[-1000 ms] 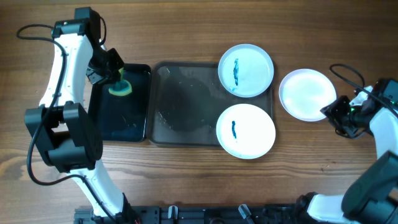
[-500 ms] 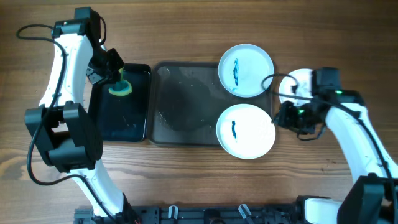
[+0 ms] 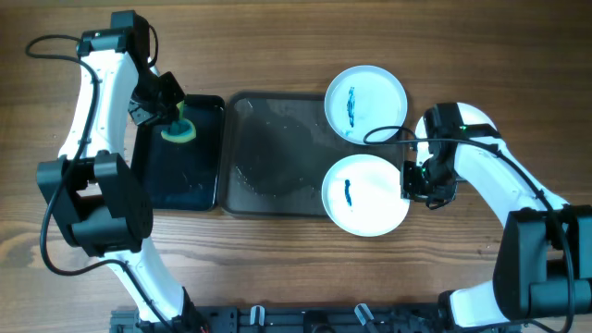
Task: Clean dirty plates on tray and stack at the side
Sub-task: 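Release the plate and move the right gripper to the front-right plate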
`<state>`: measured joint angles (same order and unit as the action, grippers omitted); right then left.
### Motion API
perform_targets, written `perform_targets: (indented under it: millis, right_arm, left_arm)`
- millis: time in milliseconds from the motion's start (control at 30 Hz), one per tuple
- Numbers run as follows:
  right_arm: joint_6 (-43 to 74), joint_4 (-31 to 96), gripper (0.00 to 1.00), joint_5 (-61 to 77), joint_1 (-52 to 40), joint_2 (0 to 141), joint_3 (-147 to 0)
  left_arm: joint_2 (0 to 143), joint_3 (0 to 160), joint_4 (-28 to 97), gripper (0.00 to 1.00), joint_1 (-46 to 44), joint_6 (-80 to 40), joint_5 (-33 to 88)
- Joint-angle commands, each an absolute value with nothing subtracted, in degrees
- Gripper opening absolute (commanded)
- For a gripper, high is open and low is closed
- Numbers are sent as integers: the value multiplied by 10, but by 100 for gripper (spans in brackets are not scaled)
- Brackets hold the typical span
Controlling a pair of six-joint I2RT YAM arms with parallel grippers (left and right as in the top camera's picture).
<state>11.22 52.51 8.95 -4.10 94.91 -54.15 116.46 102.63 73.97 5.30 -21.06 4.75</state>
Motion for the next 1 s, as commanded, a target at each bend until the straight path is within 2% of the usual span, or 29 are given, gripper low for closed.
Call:
perform_targets:
  millis: [0,167,400,800,967]
  right_arm:
    - [109,519,26,90,-43,957,-547]
    - [109,519,18,90,-43,957,-547]
    - [109,519,14,90,-43,957,-546]
    - [110,510,13,90,-43,957,-546]
    - [109,500,4,100,-43,957,-531]
  left_arm:
    - [1144,1037,740,4,54,-199,44]
    - [1144,1037,740,4,54,-199,44]
    - [1144,1037,740,4,54,-199,44]
    - [1144,1037,740,4,54,-199,44]
    - [1144,1037,740,4,54,-199,44]
